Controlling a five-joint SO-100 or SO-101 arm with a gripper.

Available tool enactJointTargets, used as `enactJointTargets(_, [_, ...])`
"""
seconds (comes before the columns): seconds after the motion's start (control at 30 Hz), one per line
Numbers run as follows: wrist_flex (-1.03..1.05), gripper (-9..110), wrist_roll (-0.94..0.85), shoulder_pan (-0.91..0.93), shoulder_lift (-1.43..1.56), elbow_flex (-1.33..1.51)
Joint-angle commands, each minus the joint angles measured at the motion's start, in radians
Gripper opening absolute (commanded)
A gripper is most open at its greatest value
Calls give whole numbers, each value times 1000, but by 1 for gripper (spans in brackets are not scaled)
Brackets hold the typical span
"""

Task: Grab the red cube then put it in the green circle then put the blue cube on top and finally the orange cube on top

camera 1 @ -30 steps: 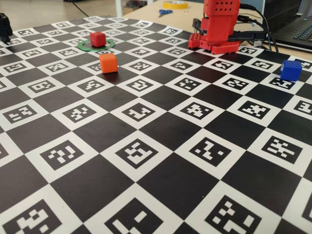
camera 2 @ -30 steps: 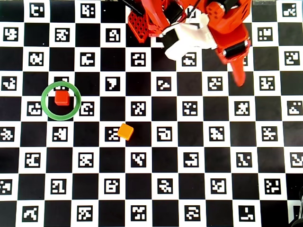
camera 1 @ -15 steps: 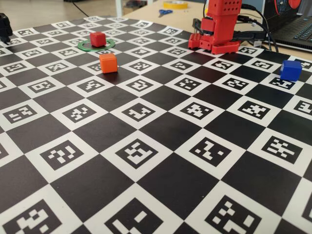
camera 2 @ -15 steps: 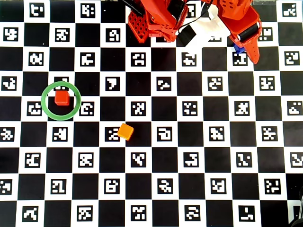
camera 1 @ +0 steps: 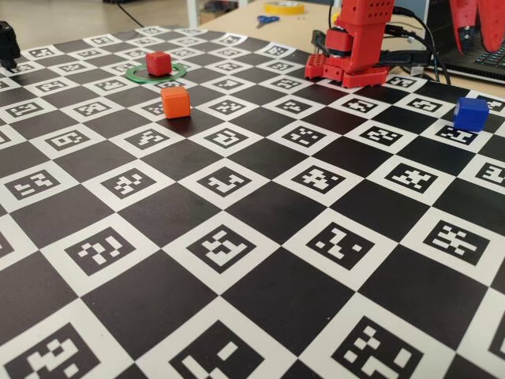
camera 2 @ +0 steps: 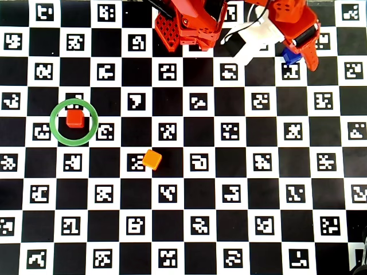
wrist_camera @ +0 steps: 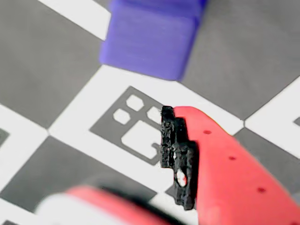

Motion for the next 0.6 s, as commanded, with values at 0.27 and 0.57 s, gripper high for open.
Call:
enactJointTargets(0.27, [-64, 40, 167, -84, -163, -26])
enactJointTargets(0.57, [-124, 40, 213, -61, -233, -23])
